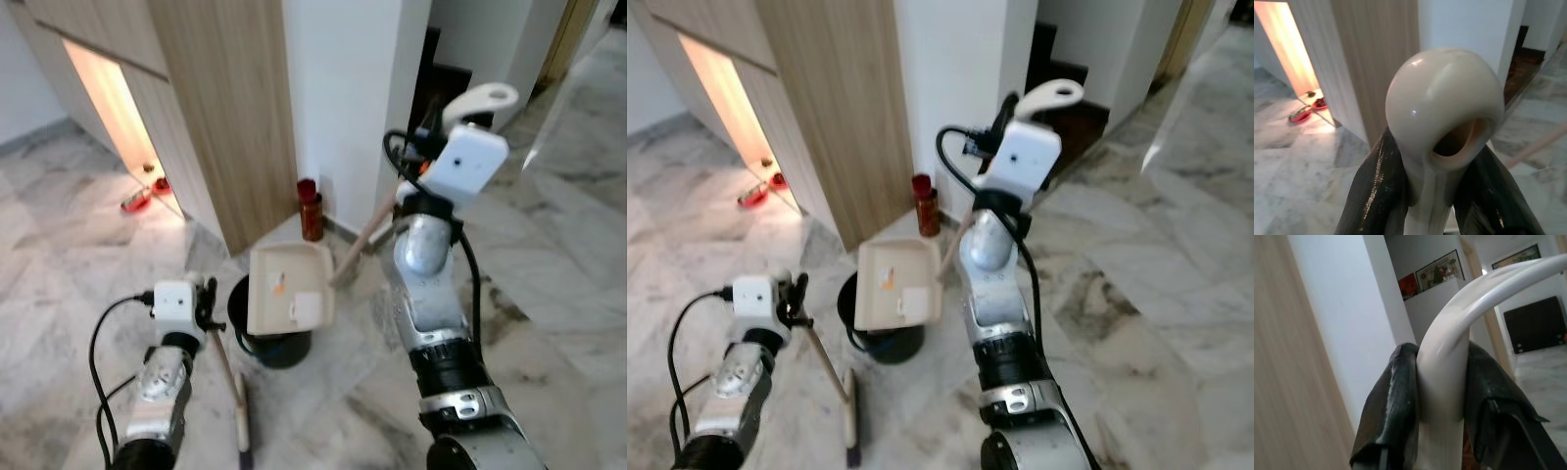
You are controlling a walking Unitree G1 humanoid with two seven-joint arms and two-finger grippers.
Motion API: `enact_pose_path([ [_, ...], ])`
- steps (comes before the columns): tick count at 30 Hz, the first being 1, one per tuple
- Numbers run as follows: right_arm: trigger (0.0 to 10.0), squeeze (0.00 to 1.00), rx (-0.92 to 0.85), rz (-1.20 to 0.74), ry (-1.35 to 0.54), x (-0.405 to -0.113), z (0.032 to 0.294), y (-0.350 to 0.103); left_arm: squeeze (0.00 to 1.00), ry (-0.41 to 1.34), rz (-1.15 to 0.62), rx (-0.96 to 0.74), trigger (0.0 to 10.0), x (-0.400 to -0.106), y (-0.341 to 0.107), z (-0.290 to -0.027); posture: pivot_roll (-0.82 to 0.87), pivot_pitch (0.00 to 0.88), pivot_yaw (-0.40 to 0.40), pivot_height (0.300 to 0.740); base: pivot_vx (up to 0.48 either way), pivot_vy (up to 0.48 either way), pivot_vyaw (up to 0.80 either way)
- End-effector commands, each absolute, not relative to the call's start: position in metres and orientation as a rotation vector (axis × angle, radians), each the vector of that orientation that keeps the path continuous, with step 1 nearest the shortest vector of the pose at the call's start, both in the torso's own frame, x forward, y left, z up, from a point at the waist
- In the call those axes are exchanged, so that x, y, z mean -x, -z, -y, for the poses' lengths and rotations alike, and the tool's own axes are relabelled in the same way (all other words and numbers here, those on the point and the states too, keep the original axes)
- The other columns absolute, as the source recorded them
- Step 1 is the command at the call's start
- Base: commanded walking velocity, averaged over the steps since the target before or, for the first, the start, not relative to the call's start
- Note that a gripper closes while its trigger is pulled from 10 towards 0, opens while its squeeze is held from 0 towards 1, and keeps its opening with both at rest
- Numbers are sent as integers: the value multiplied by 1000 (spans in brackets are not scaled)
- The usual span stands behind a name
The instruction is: Sweep floor
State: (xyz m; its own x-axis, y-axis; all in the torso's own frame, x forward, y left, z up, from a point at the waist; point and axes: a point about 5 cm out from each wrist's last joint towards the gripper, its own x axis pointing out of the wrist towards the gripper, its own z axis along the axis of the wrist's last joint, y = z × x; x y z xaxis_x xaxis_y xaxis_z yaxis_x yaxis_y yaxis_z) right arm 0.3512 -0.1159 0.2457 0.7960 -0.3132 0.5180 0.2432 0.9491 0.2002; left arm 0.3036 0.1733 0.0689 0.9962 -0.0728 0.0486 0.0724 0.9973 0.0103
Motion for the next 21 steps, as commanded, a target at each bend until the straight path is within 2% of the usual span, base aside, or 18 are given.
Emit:
enact_pose_path([
  [1,10000,0,-143,658,245,-348,100,-266,0,43,105,-26,10000,-306,-80,-185,2,0,49,740,337,0,431],
  [16,10000,0,-155,657,212,-349,97,-267,0,30,104,-17,10000,-305,-79,-184,2,0,36,740,337,0,430],
  [21,10000,0,-165,654,200,-350,96,-268,0,23,105,-13,10000,-305,-79,-184,3,0,31,740,326,0,0],
])
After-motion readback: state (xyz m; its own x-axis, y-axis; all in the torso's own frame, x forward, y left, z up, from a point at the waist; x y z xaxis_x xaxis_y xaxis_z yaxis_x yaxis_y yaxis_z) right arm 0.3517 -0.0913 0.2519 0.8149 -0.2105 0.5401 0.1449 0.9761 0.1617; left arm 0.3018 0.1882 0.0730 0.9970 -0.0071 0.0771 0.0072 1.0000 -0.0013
